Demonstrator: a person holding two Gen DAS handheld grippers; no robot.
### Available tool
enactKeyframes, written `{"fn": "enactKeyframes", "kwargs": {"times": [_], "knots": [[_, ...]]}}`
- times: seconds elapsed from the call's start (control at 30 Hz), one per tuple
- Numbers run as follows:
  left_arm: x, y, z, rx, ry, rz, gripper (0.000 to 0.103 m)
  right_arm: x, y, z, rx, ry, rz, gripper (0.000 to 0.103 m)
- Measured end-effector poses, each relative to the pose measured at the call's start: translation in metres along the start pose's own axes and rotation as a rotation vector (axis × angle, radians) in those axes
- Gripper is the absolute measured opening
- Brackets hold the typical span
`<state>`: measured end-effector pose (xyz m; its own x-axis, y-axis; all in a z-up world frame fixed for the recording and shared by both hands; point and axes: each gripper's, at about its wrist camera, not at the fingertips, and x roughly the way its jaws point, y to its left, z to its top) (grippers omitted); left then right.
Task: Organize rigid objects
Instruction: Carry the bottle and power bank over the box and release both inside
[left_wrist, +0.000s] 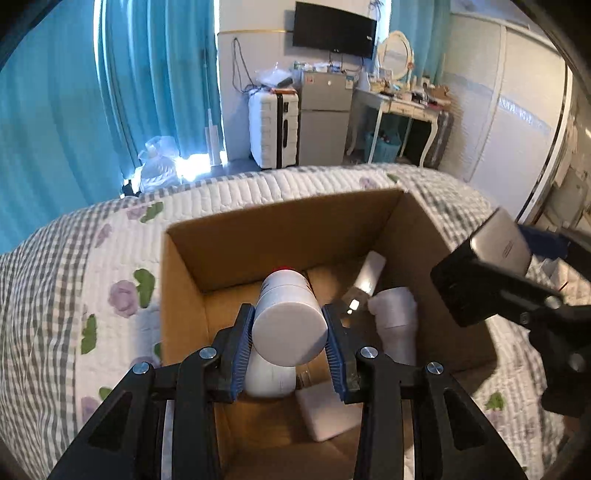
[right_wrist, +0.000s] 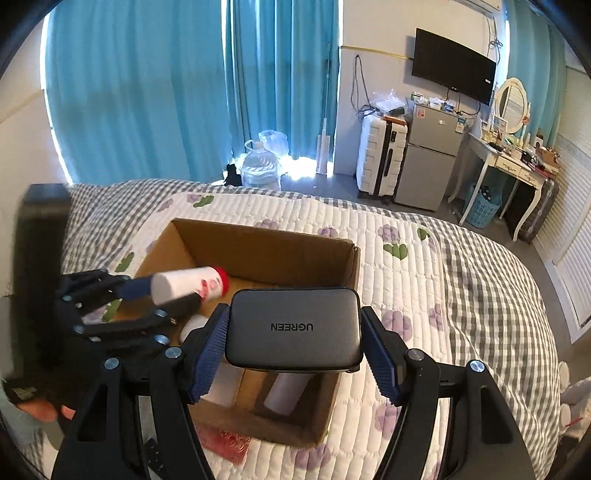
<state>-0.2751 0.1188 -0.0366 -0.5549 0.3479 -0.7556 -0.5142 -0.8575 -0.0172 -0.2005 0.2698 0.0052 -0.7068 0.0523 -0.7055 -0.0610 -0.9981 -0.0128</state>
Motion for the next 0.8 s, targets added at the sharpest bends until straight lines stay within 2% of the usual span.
{"fn": "enactKeyframes", "kwargs": {"times": [0.17, 0.23, 0.27, 0.57, 0.8], "knots": [[0.015, -0.012, -0.011, 0.06, 0.004, 0.034, 0.04, 0.015, -0.001, -0.006, -0.008, 0.01, 0.012, 0.068], [0.011, -0.012, -0.012, 0.056, -0.029, 0.052, 0.057, 0.018, -0.004, -0.006, -0.001, 0.012, 0.02, 0.068], [0.009, -0.011, -0.011, 0.053, -0.041, 0.068, 0.069, 0.021, -0.005, -0.004, 0.001, 0.011, 0.023, 0.068], [-0.026, 0.015, -0.015, -0.013, -0.124, 0.114, 0.07, 0.037, -0.005, 0.03, -0.004, -0.028, 0.03, 0.069], [-0.059, 0.042, -0.023, -0.093, -0.169, 0.133, 0.071, 0.087, 0.02, 0.044, -0.018, 0.058, 0.027, 0.069]]}}
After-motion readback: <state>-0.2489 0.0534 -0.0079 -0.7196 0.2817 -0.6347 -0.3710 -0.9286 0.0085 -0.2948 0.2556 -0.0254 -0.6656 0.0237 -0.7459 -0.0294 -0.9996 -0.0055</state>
